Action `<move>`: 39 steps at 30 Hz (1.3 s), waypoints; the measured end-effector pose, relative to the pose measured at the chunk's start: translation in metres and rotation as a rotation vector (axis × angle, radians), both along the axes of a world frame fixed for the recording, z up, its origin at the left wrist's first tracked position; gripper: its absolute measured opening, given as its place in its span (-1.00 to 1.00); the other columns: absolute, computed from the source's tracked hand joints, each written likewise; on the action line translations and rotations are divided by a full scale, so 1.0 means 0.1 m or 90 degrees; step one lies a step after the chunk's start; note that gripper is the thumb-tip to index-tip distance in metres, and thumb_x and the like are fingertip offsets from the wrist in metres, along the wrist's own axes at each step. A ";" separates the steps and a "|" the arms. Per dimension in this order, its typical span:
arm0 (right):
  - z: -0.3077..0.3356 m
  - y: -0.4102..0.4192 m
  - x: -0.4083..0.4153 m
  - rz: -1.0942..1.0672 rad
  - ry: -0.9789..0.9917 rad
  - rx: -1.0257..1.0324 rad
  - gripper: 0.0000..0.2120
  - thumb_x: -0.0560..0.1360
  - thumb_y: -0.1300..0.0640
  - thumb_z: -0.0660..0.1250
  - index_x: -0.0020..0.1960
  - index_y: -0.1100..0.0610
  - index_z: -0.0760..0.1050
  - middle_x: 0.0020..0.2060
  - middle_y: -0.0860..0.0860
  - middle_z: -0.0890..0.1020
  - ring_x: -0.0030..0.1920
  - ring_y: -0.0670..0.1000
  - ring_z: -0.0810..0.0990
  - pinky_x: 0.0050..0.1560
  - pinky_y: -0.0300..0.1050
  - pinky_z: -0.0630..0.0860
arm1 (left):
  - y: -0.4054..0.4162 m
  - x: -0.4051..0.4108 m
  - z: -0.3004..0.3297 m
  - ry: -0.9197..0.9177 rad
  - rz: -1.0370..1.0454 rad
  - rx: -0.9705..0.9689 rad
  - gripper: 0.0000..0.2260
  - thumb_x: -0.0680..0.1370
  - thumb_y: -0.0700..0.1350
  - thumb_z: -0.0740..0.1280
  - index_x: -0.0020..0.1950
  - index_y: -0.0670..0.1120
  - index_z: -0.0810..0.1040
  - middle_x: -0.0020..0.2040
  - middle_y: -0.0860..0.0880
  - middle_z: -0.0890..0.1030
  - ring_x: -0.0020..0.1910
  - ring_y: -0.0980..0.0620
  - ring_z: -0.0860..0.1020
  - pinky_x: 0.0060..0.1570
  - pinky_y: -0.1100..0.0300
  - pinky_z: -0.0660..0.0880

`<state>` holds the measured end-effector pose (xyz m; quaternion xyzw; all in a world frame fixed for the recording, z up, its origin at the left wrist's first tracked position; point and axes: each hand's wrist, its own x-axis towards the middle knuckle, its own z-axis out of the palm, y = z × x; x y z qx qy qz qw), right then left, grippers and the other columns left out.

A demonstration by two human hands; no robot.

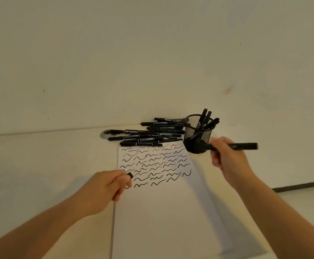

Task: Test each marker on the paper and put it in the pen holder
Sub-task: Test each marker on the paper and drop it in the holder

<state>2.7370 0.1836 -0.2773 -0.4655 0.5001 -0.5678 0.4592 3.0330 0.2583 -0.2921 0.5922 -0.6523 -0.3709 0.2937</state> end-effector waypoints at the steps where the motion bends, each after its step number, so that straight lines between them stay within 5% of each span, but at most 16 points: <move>1: -0.05 -0.02 0.06 0.016 0.054 0.016 -0.82 0.47 0.20 0.30 -0.32 0.14 0.47 -0.57 -0.06 0.48 -0.55 -0.09 0.37 -0.53 -0.27 0.28 | -0.04 -0.07 -0.02 -0.044 -0.016 -0.044 -0.72 0.59 -0.14 0.16 -0.29 0.04 0.51 -0.46 0.11 0.53 -0.49 0.18 0.46 -0.36 0.38 0.41; 4: -0.17 -0.07 0.25 0.097 0.093 0.076 -0.93 0.46 0.16 0.35 -0.13 0.03 0.60 -0.36 -0.05 0.61 -0.35 -0.12 0.51 -0.30 -0.24 0.43 | -0.15 -0.32 -0.09 -0.135 -0.046 -0.129 -0.78 0.57 -0.04 0.17 -0.26 0.12 0.46 -0.35 0.24 0.57 -0.36 0.22 0.54 -0.26 0.33 0.44; 7: -0.28 -0.12 0.31 0.031 0.082 0.044 -0.89 0.49 0.14 0.31 -0.15 0.12 0.58 -0.39 0.00 0.61 -0.40 -0.16 0.52 -0.35 -0.32 0.41 | -0.21 -0.49 -0.17 -0.085 -0.012 -0.165 -0.81 0.57 -0.04 0.16 -0.21 0.05 0.47 -0.33 0.13 0.59 -0.31 0.22 0.55 -0.15 0.16 0.52; 11: -0.46 -0.11 0.26 -0.092 0.172 0.013 -0.88 0.49 0.19 0.28 -0.23 0.11 0.49 -0.39 0.04 0.56 -0.39 -0.11 0.53 -0.34 -0.31 0.45 | -0.26 -0.52 -0.30 -0.058 0.022 -0.160 -0.80 0.57 -0.04 0.16 -0.22 0.05 0.47 -0.33 0.10 0.60 -0.31 0.24 0.56 -0.17 0.21 0.50; 14: -0.47 -0.12 0.26 -0.045 0.236 -0.008 -0.86 0.48 0.18 0.29 -0.26 0.07 0.48 -0.43 0.01 0.57 -0.45 -0.20 0.54 -0.39 -0.37 0.42 | -0.27 -0.50 -0.35 -0.058 0.015 -0.162 -0.80 0.57 -0.04 0.16 -0.23 0.08 0.47 -0.31 0.17 0.60 -0.30 0.23 0.56 -0.20 0.28 0.47; 18: -0.48 -0.11 0.30 0.020 0.336 -0.027 -0.85 0.48 0.13 0.30 -0.27 0.03 0.50 -0.36 0.05 0.62 -0.29 -0.01 0.58 -0.25 -0.19 0.48 | -0.28 -0.50 -0.36 -0.075 -0.003 -0.161 -0.83 0.56 -0.01 0.17 -0.18 0.07 0.49 -0.31 0.16 0.60 -0.27 0.25 0.55 -0.17 0.22 0.50; 27: -0.50 -0.09 0.18 -0.122 0.363 -0.046 -0.82 0.49 0.10 0.29 -0.29 -0.01 0.44 -0.41 -0.08 0.54 -0.35 -0.09 0.51 -0.35 -0.21 0.37 | -0.28 -0.50 -0.37 -0.076 -0.005 -0.159 -0.81 0.55 0.00 0.19 -0.26 0.13 0.43 -0.34 0.22 0.58 -0.28 0.26 0.55 -0.19 0.23 0.48; 32: -0.33 -0.05 0.22 -0.204 0.185 -0.067 -0.84 0.45 0.13 0.36 -0.29 -0.04 0.48 -0.42 -0.12 0.53 -0.44 -0.25 0.47 -0.36 -0.31 0.36 | -0.26 -0.49 -0.35 -0.051 -0.010 -0.160 -0.82 0.56 0.02 0.16 -0.25 0.18 0.41 -0.37 0.19 0.57 -0.35 0.22 0.53 -0.25 0.27 0.46; 39: -0.15 -0.01 0.73 0.092 -0.240 0.130 -0.81 0.49 0.11 0.29 -0.26 0.14 0.54 -0.58 -0.04 0.42 -0.58 -0.11 0.33 -0.62 -0.29 0.24 | -0.27 -0.48 -0.35 0.005 0.007 -0.173 -0.85 0.56 0.00 0.21 -0.18 0.23 0.42 -0.33 0.20 0.56 -0.35 0.18 0.50 -0.25 0.22 0.46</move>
